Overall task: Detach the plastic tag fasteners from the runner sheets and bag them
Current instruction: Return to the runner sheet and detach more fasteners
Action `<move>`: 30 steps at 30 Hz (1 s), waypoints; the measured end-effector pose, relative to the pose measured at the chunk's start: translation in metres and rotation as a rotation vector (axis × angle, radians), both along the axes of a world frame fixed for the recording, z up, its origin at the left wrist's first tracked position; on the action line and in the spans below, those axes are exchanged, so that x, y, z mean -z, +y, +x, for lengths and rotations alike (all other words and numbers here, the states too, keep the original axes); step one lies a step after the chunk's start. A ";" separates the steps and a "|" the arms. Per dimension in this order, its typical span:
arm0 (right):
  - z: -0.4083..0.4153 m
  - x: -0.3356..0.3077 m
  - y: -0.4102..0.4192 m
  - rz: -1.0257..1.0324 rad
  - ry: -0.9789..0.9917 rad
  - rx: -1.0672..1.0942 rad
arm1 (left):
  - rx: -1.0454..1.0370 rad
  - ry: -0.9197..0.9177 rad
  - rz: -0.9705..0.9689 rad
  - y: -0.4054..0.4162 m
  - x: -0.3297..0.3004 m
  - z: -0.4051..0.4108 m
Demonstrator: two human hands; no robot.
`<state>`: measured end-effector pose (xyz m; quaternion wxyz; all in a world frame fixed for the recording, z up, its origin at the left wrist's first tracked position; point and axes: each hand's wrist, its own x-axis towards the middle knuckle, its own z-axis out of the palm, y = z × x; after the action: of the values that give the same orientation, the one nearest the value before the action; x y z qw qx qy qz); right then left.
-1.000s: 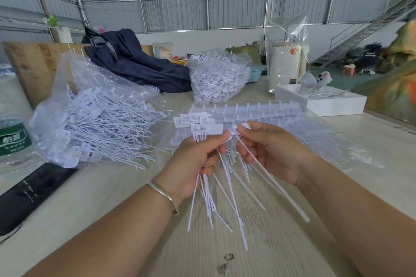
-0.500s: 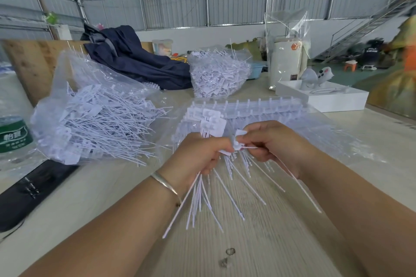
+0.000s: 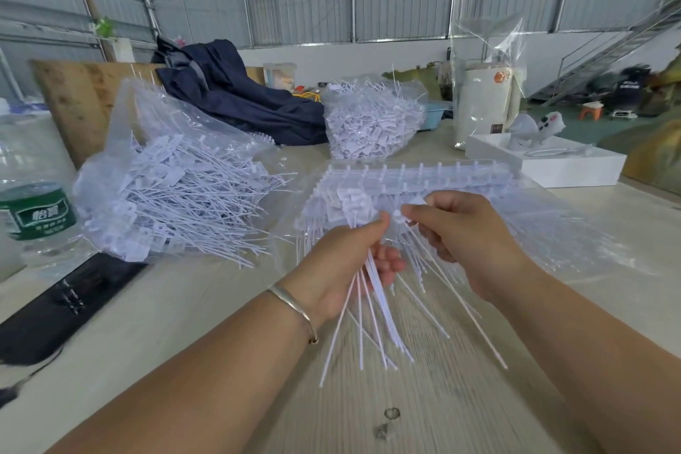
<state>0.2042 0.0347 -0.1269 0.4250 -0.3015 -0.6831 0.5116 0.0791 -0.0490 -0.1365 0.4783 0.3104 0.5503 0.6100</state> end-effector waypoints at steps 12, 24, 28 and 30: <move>-0.003 0.006 -0.002 -0.012 0.106 0.011 | 0.165 0.045 -0.011 -0.004 -0.001 0.007; -0.016 0.004 -0.036 -0.389 -0.017 -0.711 | -0.263 -0.039 0.169 -0.005 -0.026 0.001; -0.018 -0.002 -0.042 -0.465 -0.041 -0.852 | -0.425 0.242 0.044 -0.008 -0.031 -0.001; -0.021 -0.006 -0.047 -0.485 -0.065 -0.851 | -0.451 0.377 0.052 -0.014 -0.035 -0.005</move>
<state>0.1828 -0.0122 -0.1208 0.0741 -0.1020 -0.6198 0.7746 0.0739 -0.0631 -0.1019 0.2117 0.3004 0.6687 0.6463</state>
